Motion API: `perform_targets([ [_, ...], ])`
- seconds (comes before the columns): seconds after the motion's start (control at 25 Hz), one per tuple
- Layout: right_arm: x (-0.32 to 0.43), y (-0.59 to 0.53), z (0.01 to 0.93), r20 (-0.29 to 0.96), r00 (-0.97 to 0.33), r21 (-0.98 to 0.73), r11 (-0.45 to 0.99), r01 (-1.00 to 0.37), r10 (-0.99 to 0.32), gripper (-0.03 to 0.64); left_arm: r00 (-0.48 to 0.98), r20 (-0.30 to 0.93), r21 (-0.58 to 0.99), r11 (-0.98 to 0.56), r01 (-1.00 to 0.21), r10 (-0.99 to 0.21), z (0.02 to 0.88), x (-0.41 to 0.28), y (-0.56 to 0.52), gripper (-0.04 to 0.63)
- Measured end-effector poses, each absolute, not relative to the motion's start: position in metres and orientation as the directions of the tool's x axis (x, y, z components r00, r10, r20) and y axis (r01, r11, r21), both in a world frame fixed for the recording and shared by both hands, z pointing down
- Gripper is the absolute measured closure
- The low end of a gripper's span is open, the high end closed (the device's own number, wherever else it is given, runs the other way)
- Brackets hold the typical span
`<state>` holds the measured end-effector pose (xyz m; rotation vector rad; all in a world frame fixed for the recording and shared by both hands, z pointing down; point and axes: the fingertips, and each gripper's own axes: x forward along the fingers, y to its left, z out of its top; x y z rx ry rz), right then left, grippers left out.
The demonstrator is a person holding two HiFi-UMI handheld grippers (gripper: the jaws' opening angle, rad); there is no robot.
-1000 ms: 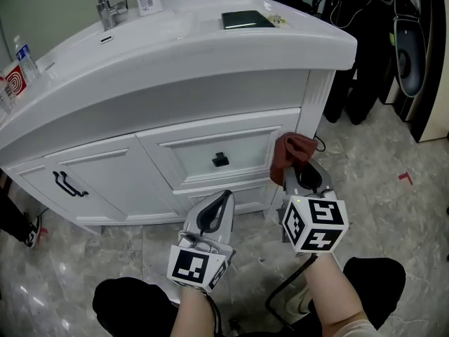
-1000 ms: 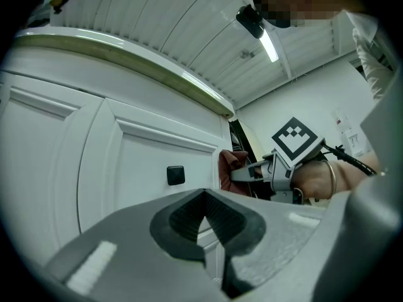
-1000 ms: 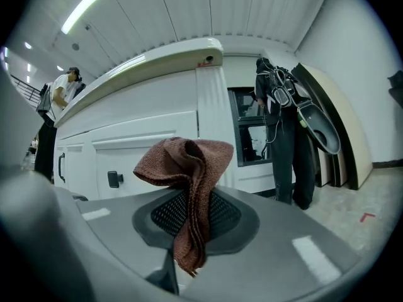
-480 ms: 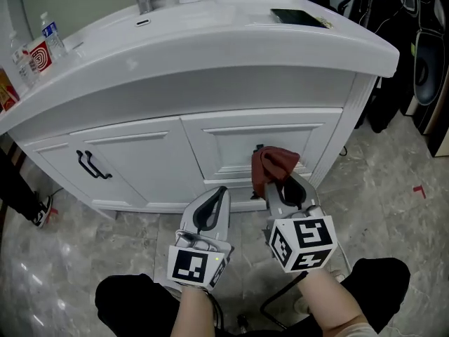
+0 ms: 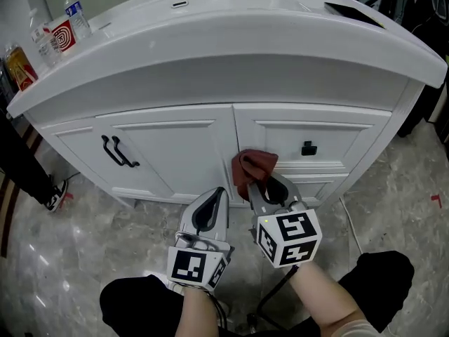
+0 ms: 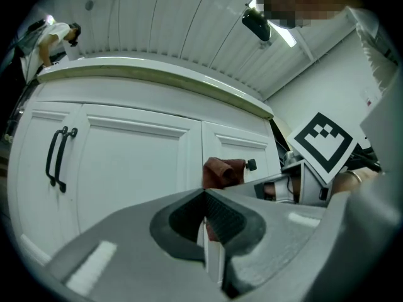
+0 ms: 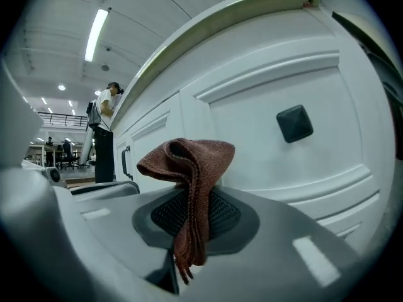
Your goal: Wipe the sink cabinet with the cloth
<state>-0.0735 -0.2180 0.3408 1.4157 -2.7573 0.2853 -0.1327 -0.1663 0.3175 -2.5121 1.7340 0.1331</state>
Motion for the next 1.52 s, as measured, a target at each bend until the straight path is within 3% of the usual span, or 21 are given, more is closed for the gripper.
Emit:
perform_targets([
  [0.4, -0.067, -0.236, 0.352, 0.132, -0.560, -0.161, 0.539, -0.827, -0.818, 0.526, 0.355, -0.128, 0.015, -0.360, -0.933, -0.926, 0.321, -0.140, -0.174, 0.595],
  [1.52, 0.098, -0.245, 0.355, 0.172, -0.379, -0.191, 0.347, -0.918, -0.909, 0.525, 0.472, -0.139, 0.047, -0.482, -0.875, -0.871, 0.328, -0.019, -0.203, 0.595],
])
